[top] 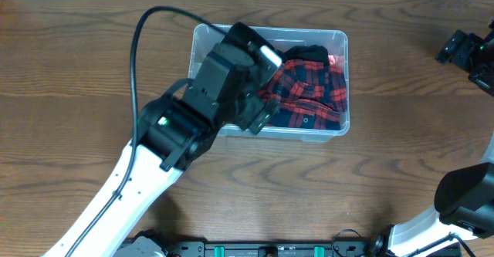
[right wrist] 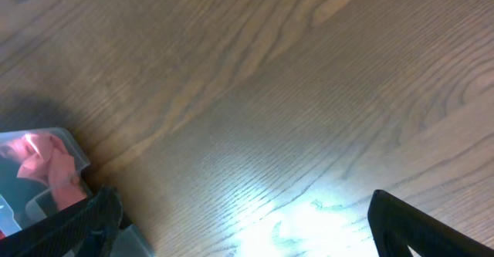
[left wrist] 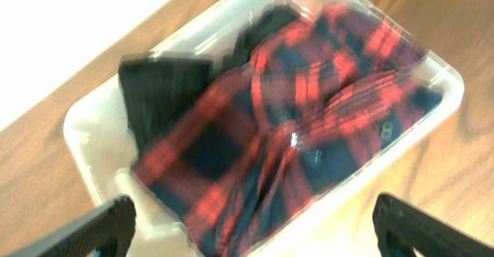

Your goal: Pack container

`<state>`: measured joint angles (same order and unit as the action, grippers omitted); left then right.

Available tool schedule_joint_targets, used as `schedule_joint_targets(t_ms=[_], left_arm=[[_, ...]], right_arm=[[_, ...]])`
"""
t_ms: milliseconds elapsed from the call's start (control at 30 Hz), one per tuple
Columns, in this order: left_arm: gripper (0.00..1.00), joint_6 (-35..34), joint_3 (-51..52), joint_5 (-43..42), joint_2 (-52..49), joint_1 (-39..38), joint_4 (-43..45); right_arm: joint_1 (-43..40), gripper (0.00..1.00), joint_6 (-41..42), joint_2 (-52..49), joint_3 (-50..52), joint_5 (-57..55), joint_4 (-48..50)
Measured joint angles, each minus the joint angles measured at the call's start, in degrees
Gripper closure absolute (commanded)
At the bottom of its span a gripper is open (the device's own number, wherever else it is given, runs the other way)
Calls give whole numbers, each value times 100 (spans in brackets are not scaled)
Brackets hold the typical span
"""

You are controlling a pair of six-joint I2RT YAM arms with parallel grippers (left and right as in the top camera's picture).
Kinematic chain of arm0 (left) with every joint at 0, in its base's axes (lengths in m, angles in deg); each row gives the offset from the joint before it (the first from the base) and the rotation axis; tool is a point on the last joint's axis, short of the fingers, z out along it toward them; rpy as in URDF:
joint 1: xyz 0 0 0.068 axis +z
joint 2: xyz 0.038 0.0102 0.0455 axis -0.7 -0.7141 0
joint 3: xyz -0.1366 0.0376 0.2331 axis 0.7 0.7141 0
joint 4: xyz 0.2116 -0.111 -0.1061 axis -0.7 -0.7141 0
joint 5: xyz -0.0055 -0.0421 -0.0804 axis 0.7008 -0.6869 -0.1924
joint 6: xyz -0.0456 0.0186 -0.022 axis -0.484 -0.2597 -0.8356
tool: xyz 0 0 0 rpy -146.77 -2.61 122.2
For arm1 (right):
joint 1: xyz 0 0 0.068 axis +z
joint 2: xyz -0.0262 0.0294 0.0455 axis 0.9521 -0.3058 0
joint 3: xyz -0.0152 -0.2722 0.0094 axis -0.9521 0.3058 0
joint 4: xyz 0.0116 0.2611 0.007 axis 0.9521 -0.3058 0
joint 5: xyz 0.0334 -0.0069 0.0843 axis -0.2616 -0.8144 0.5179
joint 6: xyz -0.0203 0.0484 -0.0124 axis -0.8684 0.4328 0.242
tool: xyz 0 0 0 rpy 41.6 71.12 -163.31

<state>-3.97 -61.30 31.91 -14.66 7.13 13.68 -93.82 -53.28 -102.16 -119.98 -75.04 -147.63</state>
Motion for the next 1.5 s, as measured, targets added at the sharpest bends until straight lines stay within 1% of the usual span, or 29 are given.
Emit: schedule_joint_targets(t_ms=[67,133,300,400,533,633,667,700,833,1000,1133,1333,1500], left_arm=[[2,-96,7,166,136,9,-433],[2,-400,9,341,310,96,-772],[2,-1014,11,610,973,638,-1259],[2,-1237,11,660,1344,979,-1290],[2,-1377,260,654,1893,1609,-1005],[2,-1453,809,560,2463,2203,-389],[2,-1458,1106,492,2730,2455,-44],[2,-1458,1327,431,2914,2623,179],[2,-1458,2544,153,3871,3239,1543],[2,-1456,4151,-179,5049,3644,3010],[2,-1458,5294,-479,5783,3801,3941],[2,-1541,6478,-739,6570,3827,4601],[2,-1631,6992,-855,6977,3829,4649]], right_arm=[[0,1,-2,-2,0,0,-2],[0,1,0,-2,0,2,2],[0,1,0,0,0,0,-2],[0,1,0,-2,0,0,-2],[0,1,0,-2,0,0,0],[0,1,0,0,0,0,0],[0,1,0,-2,0,0,-2],[0,1,0,-2,0,0,-2],[0,1,0,-2,0,2,-2],[0,1,0,-2,0,0,-2],[0,1,2,-2,0,0,-2],[0,1,11,-2,0,2,-2],[0,1,11,-2,0,2,0]])
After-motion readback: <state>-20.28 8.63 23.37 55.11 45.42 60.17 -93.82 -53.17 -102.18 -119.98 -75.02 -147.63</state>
